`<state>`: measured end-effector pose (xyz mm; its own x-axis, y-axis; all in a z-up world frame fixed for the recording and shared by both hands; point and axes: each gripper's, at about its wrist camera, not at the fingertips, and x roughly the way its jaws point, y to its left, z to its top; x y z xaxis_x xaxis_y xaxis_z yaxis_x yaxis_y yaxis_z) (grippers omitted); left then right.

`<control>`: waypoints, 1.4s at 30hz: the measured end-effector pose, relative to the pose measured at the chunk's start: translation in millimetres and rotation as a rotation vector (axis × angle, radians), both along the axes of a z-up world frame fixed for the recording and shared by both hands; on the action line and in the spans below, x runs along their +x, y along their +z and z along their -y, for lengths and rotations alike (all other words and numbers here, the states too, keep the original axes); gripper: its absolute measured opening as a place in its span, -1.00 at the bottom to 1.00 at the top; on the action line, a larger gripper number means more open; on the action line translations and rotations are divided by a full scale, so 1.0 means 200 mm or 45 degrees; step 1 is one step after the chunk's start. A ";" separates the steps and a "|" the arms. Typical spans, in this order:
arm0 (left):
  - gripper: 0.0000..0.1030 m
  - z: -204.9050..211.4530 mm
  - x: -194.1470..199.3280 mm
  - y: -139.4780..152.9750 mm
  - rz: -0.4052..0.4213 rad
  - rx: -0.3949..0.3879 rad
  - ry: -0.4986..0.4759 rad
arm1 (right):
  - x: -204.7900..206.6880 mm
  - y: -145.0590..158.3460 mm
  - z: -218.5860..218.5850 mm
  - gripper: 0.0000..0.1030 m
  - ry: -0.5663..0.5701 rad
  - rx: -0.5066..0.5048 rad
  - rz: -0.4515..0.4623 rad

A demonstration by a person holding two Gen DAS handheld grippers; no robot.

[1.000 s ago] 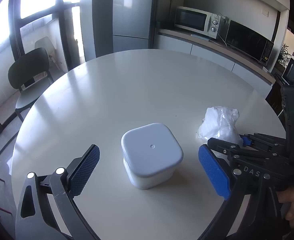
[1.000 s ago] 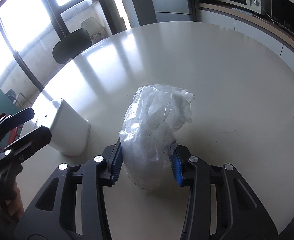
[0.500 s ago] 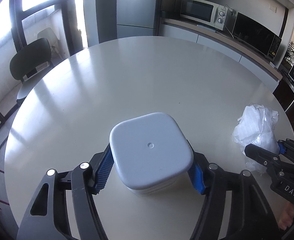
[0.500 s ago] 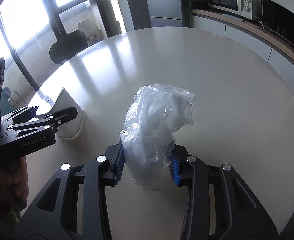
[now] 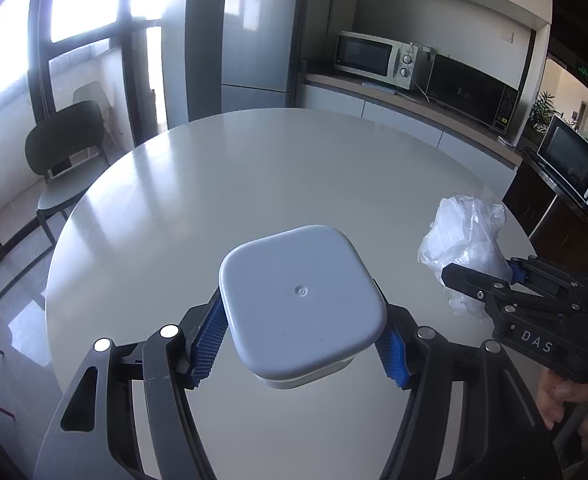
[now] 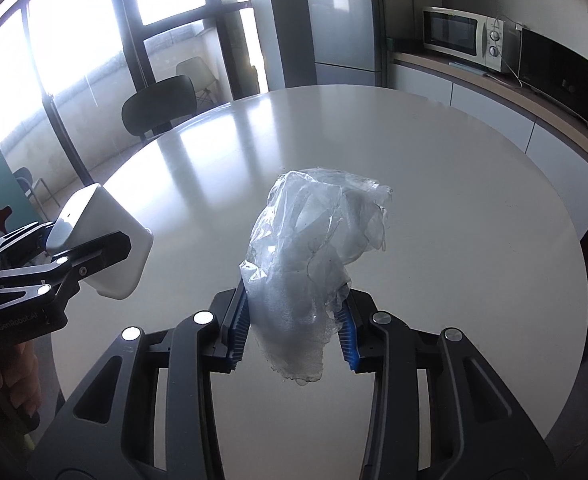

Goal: Collect trash
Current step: 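Carry the white box and clear bag down over the blue wastebasket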

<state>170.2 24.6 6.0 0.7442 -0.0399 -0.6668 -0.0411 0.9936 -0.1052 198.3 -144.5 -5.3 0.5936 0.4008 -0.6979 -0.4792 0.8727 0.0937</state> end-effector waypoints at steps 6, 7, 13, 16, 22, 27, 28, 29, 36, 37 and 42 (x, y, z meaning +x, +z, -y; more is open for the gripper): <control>0.26 0.07 -0.26 0.01 0.046 0.003 -0.048 | -0.25 0.00 0.03 -0.32 0.016 -0.013 0.051; 0.26 0.08 -0.30 0.00 0.047 0.005 -0.057 | -0.28 0.00 0.04 -0.32 0.018 -0.015 0.057; 0.26 0.10 -0.45 -0.02 0.062 0.001 -0.059 | -0.48 0.03 0.09 -0.32 0.030 -0.014 0.087; 0.26 0.09 -0.53 -0.03 0.069 -0.017 -0.064 | -0.56 0.04 0.12 -0.32 0.040 -0.025 0.097; 0.26 0.12 -0.68 -0.04 0.079 -0.019 -0.080 | -0.74 0.02 0.18 -0.32 0.051 -0.034 0.089; 0.26 0.11 -0.80 -0.09 0.067 -0.028 -0.086 | -0.88 -0.05 0.20 -0.32 0.087 -0.045 0.049; 0.26 0.11 -0.82 -0.10 0.059 -0.029 -0.089 | -0.90 -0.06 0.21 -0.32 0.095 -0.047 0.038; 0.26 0.12 -0.84 -0.12 0.049 -0.032 -0.089 | -0.92 -0.08 0.21 -0.32 0.102 -0.050 0.028; 0.26 0.11 -0.94 -0.24 -0.032 -0.048 -0.118 | -1.07 -0.18 0.20 -0.32 0.160 -0.087 -0.045; 0.26 0.12 -0.95 -0.26 -0.044 -0.048 -0.125 | -1.09 -0.19 0.20 -0.32 0.167 -0.093 -0.054; 0.26 0.13 -0.96 -0.38 -0.116 -0.061 -0.149 | -1.17 -0.29 0.24 -0.32 0.191 -0.137 -0.110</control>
